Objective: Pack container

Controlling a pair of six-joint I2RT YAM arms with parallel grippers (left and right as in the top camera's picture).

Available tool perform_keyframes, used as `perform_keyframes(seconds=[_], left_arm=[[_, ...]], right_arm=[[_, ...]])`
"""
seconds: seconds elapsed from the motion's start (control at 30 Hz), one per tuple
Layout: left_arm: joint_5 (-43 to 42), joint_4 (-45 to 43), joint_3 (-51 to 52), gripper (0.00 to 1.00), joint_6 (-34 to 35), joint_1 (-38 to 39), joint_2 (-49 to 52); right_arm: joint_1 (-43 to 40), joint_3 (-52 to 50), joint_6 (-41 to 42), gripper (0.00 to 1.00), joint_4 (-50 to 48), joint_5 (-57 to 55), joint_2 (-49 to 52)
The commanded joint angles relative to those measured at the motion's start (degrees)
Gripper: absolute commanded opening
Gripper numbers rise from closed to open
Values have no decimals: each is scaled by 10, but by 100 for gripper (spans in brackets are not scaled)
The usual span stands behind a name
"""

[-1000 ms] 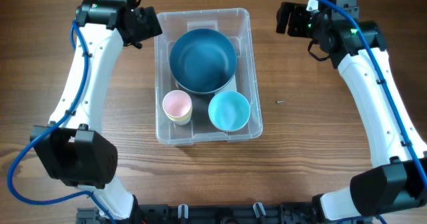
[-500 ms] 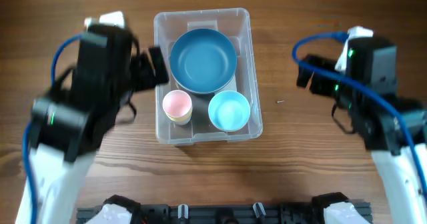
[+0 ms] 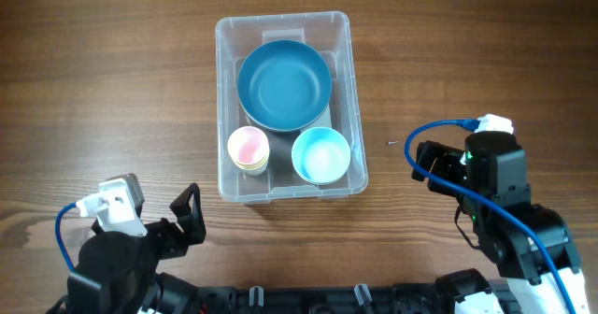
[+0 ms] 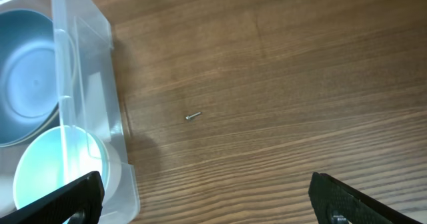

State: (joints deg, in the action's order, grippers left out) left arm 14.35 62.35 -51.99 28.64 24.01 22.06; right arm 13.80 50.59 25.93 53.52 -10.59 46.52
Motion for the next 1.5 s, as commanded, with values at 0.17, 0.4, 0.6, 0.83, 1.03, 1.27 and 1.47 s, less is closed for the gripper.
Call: perform_keyframes(seconds=[0.17, 0.4, 0.6, 0.83, 1.03, 1.27, 1.47], left_arm=[[9, 27, 4, 100, 6, 3, -3], [9, 26, 4, 100, 6, 3, -3], [9, 26, 4, 100, 6, 3, -3], [9, 26, 4, 100, 6, 3, -3], [9, 26, 4, 100, 6, 3, -3], [9, 26, 4, 100, 6, 3, -3], [9, 26, 4, 100, 6, 3, -3]], right_arm=[[3, -3, 10, 100, 12, -14, 60], [-2, -143, -244, 100, -285, 86, -165], [-3, -341, -332, 100, -525, 97, -345], [-41, -438, -459, 100, -598, 138, -431], [-68, -503, -344, 100, -604, 111, -463], [-72, -503, -265, 100, -553, 81, -463], [-72, -503, -273, 100, -541, 92, -458]])
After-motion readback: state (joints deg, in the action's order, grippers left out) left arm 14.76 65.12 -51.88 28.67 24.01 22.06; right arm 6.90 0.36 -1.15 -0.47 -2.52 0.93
